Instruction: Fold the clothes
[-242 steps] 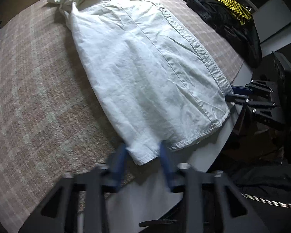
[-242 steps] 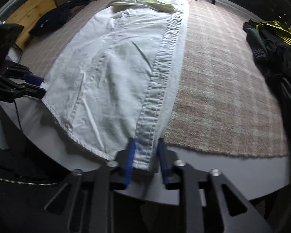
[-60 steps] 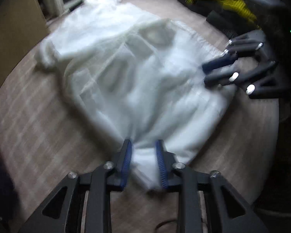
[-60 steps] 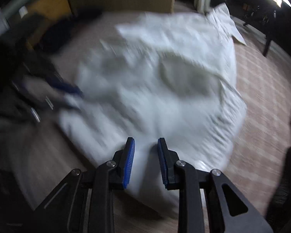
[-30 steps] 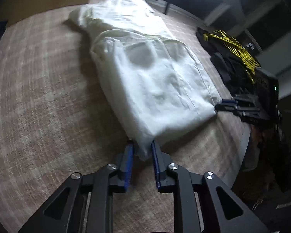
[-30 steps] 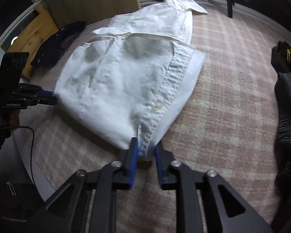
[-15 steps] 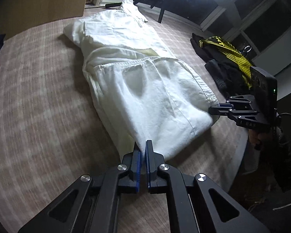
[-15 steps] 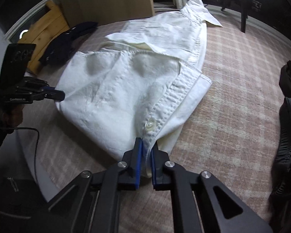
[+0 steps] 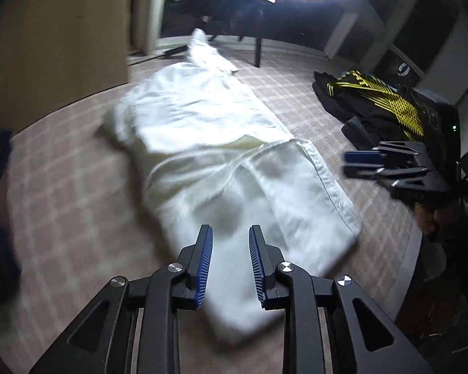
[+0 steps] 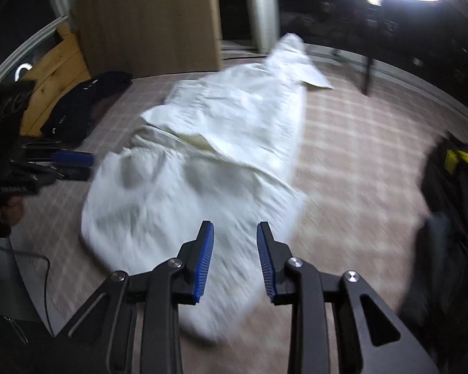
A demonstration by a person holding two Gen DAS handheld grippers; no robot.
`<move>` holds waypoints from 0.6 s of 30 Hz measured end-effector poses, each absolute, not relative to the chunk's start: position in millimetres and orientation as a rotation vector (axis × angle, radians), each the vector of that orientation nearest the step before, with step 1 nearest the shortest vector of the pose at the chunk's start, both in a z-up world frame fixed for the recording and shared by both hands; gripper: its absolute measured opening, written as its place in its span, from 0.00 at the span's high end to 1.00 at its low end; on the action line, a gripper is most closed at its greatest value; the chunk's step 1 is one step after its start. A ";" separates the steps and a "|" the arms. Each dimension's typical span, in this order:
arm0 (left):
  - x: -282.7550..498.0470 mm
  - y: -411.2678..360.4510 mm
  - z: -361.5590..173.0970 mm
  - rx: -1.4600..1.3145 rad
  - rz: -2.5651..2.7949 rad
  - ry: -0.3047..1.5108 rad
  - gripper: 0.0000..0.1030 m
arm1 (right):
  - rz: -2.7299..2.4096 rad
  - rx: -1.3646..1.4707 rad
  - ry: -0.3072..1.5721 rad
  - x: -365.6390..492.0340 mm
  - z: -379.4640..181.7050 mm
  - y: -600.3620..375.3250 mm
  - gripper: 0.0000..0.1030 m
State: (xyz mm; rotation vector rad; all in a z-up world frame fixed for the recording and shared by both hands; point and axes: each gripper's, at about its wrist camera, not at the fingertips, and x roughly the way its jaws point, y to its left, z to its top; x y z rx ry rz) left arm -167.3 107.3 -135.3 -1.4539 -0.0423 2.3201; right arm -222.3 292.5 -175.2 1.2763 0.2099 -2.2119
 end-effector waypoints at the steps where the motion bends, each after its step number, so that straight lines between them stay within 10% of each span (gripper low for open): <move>1: -176.2 106.6 -145.2 -1.484 2.318 -0.035 0.78 | -2.199 1.277 0.222 -226.2 -181.5 281.2 0.72; 8: -198.7 85.9 -162.5 -1.562 2.269 -0.095 0.86 | -2.162 1.451 0.185 -250.9 -208.6 284.7 0.73; 18: -212.4 38.4 -50.9 -1.364 2.428 0.033 0.70 | -2.385 1.292 0.253 -250.9 -51.4 326.3 0.58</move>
